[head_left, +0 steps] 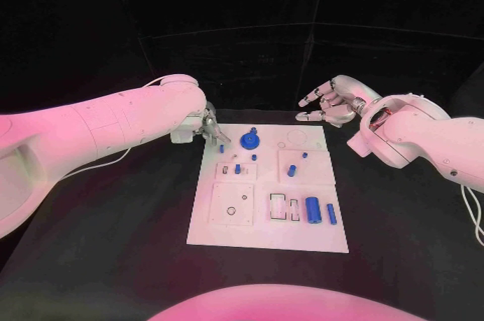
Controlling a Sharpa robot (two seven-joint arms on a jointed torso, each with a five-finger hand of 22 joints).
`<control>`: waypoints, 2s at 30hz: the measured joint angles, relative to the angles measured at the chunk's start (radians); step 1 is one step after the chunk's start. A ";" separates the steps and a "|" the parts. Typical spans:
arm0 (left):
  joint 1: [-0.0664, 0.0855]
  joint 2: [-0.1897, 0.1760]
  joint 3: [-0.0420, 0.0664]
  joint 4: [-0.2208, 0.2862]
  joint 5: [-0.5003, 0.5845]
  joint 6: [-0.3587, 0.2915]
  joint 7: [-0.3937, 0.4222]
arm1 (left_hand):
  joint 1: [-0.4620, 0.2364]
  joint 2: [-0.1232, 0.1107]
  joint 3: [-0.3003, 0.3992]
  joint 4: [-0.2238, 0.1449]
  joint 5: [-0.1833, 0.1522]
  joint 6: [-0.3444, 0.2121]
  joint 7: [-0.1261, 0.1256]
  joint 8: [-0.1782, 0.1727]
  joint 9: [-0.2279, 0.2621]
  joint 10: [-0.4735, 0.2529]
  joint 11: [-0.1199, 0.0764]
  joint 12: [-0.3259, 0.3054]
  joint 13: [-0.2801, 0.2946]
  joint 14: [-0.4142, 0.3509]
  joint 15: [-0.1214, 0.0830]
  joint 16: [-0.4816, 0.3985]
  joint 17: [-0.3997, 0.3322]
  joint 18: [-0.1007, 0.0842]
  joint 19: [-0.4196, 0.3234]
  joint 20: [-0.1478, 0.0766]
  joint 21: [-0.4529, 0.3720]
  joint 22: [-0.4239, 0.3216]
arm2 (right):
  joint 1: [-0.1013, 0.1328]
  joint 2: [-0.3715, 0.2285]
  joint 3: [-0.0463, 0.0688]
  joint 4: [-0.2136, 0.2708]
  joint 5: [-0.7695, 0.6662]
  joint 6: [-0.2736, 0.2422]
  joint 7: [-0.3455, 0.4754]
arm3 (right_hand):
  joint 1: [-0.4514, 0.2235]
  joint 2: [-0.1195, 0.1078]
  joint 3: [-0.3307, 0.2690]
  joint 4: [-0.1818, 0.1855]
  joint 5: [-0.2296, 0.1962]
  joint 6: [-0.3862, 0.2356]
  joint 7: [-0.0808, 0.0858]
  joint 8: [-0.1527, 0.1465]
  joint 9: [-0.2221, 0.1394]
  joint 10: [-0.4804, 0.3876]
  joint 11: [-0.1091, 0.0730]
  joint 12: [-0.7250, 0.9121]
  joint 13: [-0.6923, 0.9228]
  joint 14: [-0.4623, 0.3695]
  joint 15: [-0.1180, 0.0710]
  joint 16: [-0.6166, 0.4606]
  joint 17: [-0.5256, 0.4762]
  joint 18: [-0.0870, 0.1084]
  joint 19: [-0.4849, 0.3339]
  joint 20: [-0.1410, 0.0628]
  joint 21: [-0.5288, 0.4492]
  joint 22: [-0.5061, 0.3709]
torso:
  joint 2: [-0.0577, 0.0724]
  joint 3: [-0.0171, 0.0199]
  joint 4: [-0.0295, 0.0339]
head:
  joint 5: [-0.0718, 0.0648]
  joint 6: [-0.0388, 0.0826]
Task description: Assemble the parts on the task board
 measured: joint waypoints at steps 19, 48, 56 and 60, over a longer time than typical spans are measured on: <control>-0.006 0.012 -0.005 -0.007 0.021 0.017 0.017 | 0.033 0.014 -0.011 -0.009 0.000 0.008 -0.001 0.000 -0.011 0.004 -0.004 0.000 -0.001 0.000 0.000 0.000 0.000 0.000 0.000 0.000 0.000 0.000 | 0.000 0.004 0.000 -0.004 0.000 0.001 0.000 | 0.001 0.001 0.000 0.000 0.000 0.000 0.000 0.000 0.000 0.000 0.000 0.000 0.000 0.000 0.000 0.000 0.000 0.000 0.000 0.000 0.000 -0.001 | 0.000 -0.0001 0.0006 | -0.004 -0.001; -0.006 0.017 -0.006 -0.022 0.044 0.041 0.026 | 0.154 0.078 0.009 -0.067 0.000 0.019 -0.005 0.000 -0.040 0.004 -0.004 0.000 -0.013 0.000 0.000 0.000 0.000 0.000 0.000 0.000 0.000 0.000 | 0.000 0.005 0.000 -0.004 0.000 0.002 0.001 | 0.005 0.005 0.000 0.000 0.004 0.000 0.000 0.000 0.000 0.000 0.000 0.000 -0.001 0.000 0.000 0.000 0.000 0.000 0.000 0.000 0.000 -0.001 | 0.000 0.0002 0.0006 | -0.007 -0.005; -0.006 0.019 -0.006 -0.028 0.050 0.046 0.030 | 0.154 0.078 0.012 -0.069 0.000 0.019 -0.005 0.000 -0.042 0.004 -0.004 0.000 -0.014 0.000 0.000 0.000 0.000 0.000 0.000 0.000 0.000 0.000 | 0.000 0.005 0.000 -0.004 0.000 0.002 0.001 | 0.009 0.009 0.000 0.000 0.004 0.000 0.000 0.000 0.000 0.000 0.000 0.000 -0.001 0.000 0.000 0.000 0.000 0.000 0.000 0.000 0.000 -0.001 | 0.000 0.0001 0.0005 | -0.006 -0.006; -0.006 0.020 -0.006 -0.031 0.051 0.046 0.032 | 0.180 0.094 0.027 -0.085 0.000 0.019 -0.005 0.000 -0.047 0.000 -0.007 0.000 -0.016 0.000 0.000 0.000 0.000 0.000 0.000 0.000 0.000 0.000 | 0.000 0.005 0.000 -0.004 0.000 0.002 0.000 | 0.009 0.009 0.000 0.000 0.004 0.000 0.000 0.000 0.000 0.000 0.000 0.000 -0.001 0.000 0.000 0.000 0.000 0.000 0.000 0.000 0.000 -0.001 | 0.000 0.0001 0.0005 | -0.005 -0.006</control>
